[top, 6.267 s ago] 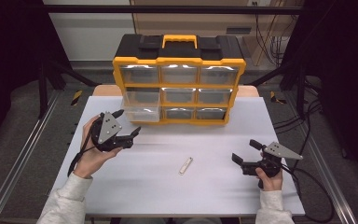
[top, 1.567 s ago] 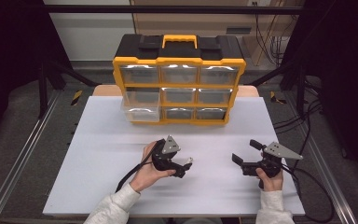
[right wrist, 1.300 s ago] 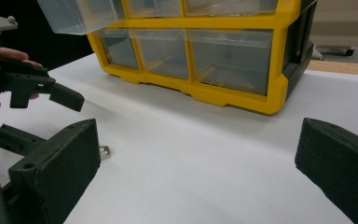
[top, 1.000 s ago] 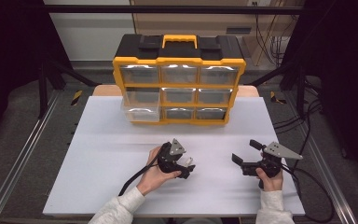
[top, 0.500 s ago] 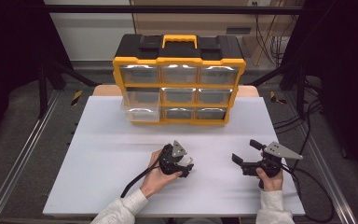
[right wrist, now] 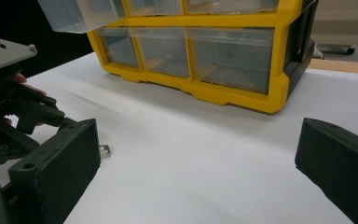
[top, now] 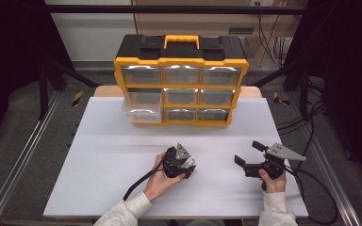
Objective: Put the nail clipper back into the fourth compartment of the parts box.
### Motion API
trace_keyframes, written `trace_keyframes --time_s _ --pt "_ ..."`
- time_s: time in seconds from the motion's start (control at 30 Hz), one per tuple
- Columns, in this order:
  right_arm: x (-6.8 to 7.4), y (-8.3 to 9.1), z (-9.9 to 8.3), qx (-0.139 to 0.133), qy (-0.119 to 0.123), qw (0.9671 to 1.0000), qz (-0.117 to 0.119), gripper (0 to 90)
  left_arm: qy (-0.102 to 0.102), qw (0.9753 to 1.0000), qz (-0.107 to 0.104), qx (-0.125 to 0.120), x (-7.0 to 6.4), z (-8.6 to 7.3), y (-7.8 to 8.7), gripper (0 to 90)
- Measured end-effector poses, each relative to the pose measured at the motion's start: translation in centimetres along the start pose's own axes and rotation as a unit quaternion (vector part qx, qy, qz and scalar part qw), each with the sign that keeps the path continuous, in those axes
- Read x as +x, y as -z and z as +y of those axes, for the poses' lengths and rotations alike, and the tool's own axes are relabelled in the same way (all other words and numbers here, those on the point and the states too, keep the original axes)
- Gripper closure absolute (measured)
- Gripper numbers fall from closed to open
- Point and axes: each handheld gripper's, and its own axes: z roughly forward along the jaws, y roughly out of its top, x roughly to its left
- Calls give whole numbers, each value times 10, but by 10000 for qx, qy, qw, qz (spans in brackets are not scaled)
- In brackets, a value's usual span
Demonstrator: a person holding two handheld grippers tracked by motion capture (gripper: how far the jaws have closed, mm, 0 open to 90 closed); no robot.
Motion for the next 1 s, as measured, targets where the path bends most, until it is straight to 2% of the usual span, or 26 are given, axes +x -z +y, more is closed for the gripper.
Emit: trace_keyframes --time_s 0.13,0.53,1.0 --pt "0 0 0 1 4 10000 1 3 63 10000 -32 58 0 0 -1 592" --pt "0 0 0 -3 4 10000 -4 3 43 9999 3 132 -2 -1 -3 702" --pt "0 0 0 -6 -5 10000 -7 3 207 9997 1 160 0 0 -2 746"
